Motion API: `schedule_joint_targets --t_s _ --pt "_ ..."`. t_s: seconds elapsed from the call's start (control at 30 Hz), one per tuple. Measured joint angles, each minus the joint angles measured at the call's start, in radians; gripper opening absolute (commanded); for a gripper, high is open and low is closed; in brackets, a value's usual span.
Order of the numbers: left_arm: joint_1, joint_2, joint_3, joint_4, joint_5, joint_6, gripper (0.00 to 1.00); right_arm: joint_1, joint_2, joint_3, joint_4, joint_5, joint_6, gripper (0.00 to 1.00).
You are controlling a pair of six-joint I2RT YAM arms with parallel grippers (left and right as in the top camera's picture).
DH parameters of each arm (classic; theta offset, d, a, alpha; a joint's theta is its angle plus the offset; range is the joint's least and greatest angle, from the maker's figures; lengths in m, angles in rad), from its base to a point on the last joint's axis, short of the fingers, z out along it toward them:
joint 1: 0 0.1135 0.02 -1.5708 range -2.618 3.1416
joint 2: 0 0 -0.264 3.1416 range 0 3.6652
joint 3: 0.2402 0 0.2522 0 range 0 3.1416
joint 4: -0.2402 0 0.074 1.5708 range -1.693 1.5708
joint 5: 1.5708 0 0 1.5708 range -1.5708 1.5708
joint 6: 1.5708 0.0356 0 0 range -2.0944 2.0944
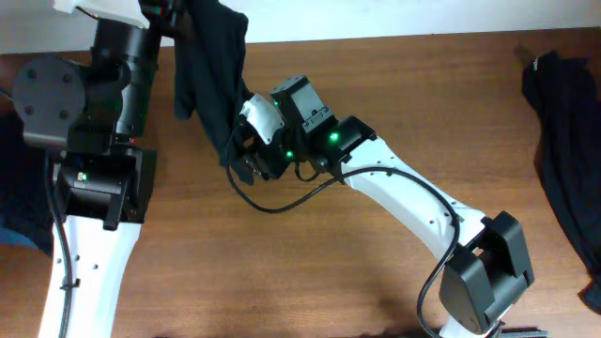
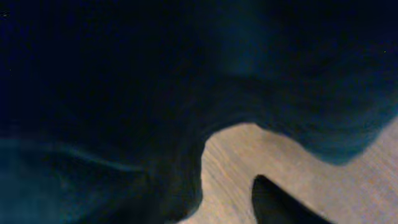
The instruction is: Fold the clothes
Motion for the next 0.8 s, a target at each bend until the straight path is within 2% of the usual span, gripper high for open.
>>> schedule_joint_targets --t_s 0.1,0.27,0.43,0.63,0.8 --pt "0.0 0.0 0.0 0.0 0.0 0.0 0.0 0.0 0.0 0.0 -0.001 0.0 0.009 0.04" --pt "0.0 0.0 0.002 -0.045 0.0 0.008 0.0 -0.007 0.0 0.0 -0.064 0.064 0.031 0.04" --pt "0.0 0.0 0.009 -0.289 -0.06 0.083 0.0 -0.124 -0.06 -0.001 -0.231 0.274 0.055 0.04" --pt "0.0 0.002 0.011 -0.499 -0.264 0.112 0.0 -0.373 -0.352 -0.002 -0.286 0.395 0.056 0.04" --pt "0.0 0.002 0.013 -0.686 -0.331 0.119 0.01 -0.476 -0.496 0.0 -0.343 0.416 0.031 0.04"
